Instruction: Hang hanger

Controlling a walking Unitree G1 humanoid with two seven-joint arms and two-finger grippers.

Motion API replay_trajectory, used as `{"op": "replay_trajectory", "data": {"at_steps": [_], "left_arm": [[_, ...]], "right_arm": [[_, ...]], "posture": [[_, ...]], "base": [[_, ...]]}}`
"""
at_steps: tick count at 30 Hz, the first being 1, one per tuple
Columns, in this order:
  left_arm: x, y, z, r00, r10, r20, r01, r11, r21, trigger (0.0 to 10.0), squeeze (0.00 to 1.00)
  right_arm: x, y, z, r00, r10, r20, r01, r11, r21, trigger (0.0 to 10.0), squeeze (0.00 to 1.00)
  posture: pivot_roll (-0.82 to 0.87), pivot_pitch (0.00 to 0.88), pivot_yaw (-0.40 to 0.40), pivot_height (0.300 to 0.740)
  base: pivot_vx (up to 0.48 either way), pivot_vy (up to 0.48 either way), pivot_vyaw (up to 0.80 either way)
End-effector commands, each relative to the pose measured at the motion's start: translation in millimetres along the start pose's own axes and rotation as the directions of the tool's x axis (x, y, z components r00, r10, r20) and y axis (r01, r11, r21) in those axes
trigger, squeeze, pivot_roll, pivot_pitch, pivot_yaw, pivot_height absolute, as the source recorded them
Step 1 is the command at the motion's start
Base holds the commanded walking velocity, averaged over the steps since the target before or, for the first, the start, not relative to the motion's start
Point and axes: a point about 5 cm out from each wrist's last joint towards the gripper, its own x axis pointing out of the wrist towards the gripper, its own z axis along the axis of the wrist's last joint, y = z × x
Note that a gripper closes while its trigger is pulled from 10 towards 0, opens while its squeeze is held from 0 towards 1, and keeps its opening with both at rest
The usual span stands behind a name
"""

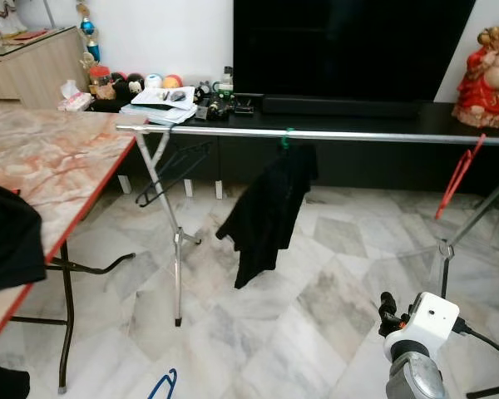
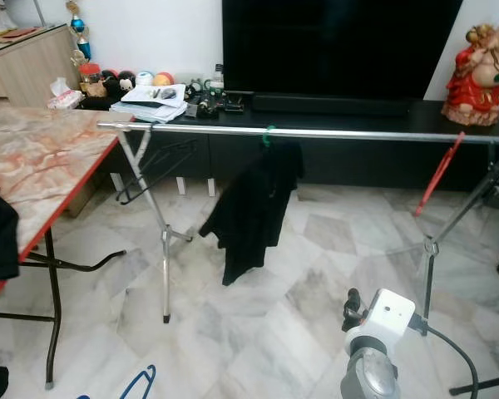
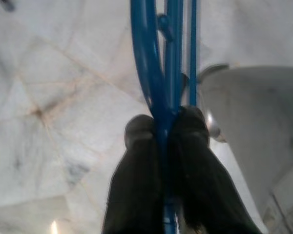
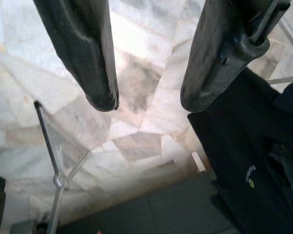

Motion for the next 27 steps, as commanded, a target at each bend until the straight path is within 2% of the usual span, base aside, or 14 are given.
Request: {"op": "replay_trajectory", "data": {"at_steps": [1,5,8,9,10,11,15,18,20,22,23,24,25,27], "left_arm": [[-1.6,4.3,-5,1.000,0.006,-0.015,-0.006,1.000,0.015,10.0,0.00],[-1.5,4.5,-4,1.000,0.006,-0.008,-0.006,0.999,0.038,10.0,0.00],[-1.0,6.3,0,1.000,0.022,-0.001,-0.021,0.983,0.182,10.0,0.00],[0.0,17.4,16,0.996,0.078,0.050,-0.090,0.952,0.294,10.0,0.00],[0.1,25.2,30,0.991,0.096,0.096,-0.122,0.940,0.319,10.0,0.00],[-0.4,36.1,52,0.978,0.129,0.167,-0.179,0.925,0.335,10.0,0.00],[-2.5,47.4,84,0.944,0.191,0.268,-0.289,0.871,0.398,10.0,0.00],[-5.0,51.6,106,0.916,0.206,0.345,-0.343,0.847,0.405,10.0,0.00],[-6.3,48.2,119,0.904,0.168,0.393,-0.336,0.847,0.411,10.0,0.00],[-8.2,34.9,137,0.895,0.022,0.445,-0.234,0.873,0.427,10.0,0.00],[-8.2,34.9,137,0.895,0.022,0.445,-0.234,0.873,0.427,10.0,0.00],[-11.3,20.0,151,0.875,-0.142,0.462,-0.133,0.848,0.512,10.0,0.00],[-12.7,13.5,156,0.864,-0.209,0.457,-0.096,0.824,0.558,10.0,0.00],[-14.8,6.8,163,0.856,-0.296,0.424,-0.051,0.767,0.639,10.0,0.00]], "right_arm": [[0.7,9.0,3,1.000,0.022,0.019,-0.022,1.000,0.009,10.0,0.00],[1.6,8.5,3,1.000,0.018,0.018,-0.018,1.000,0.004,10.0,0.00],[3.7,7.0,2,1.000,0.011,0.013,-0.010,1.000,-0.016,10.0,0.00],[5.4,5.4,1,1.000,0.003,0.009,-0.003,1.000,-0.021,10.0,0.00],[6.0,4.8,1,1.000,0.001,0.008,-0.001,1.000,-0.021,10.0,0.00],[7.1,3.5,1,1.000,-0.006,0.007,0.006,1.000,-0.024,10.0,0.00],[8.2,0.4,0,1.000,-0.028,0.002,0.028,0.999,-0.035,10.0,0.00],[8.7,-1.0,-2,0.999,-0.037,-0.003,0.037,0.998,-0.042,10.0,0.00],[9.4,-1.7,-4,0.999,-0.040,-0.017,0.039,0.997,-0.060,10.0,0.00],[11.3,-0.4,-5,0.999,-0.015,-0.032,0.012,0.995,-0.103,10.0,0.00],[11.3,-0.4,-5,0.999,-0.015,-0.032,0.012,0.995,-0.103,10.0,0.00],[14.7,7.1,-9,0.993,0.077,-0.089,-0.094,0.974,-0.206,10.0,0.00],[15.8,11.1,-11,0.984,0.129,-0.123,-0.157,0.953,-0.258,10.0,0.00],[15.6,23.6,-13,0.949,0.266,-0.169,-0.311,0.874,-0.374,10.0,0.00]], "posture": [[0.10,0.014,0.031,0.740],[0.10,0.014,0.031,0.740],[0.10,0.012,0.033,0.740],[0.10,0.010,0.032,0.740],[0.10,0.010,0.034,0.740],[0.10,0.007,0.035,0.740],[0.09,0.001,0.039,0.740],[0.09,0.000,0.042,0.740],[0.08,0.000,0.044,0.740],[0.08,0.000,0.044,0.740],[0.08,0.000,0.044,0.740],[0.08,0.000,0.045,0.740],[0.08,0.000,0.045,0.740],[0.08,0.000,0.047,0.740]], "base": [[0.000,-0.307,0.00],[0.000,-0.306,0.00],[0.000,-0.101,0.00],[0.000,0.000,0.00],[0.000,0.000,0.00],[0.000,0.000,0.00],[0.000,0.000,0.00],[0.000,0.000,0.00],[0.000,0.000,0.00],[0.000,0.000,0.00],[0.000,0.000,0.00],[0.000,0.000,0.00],[0.000,0.000,0.00],[0.000,0.000,0.00]]}}
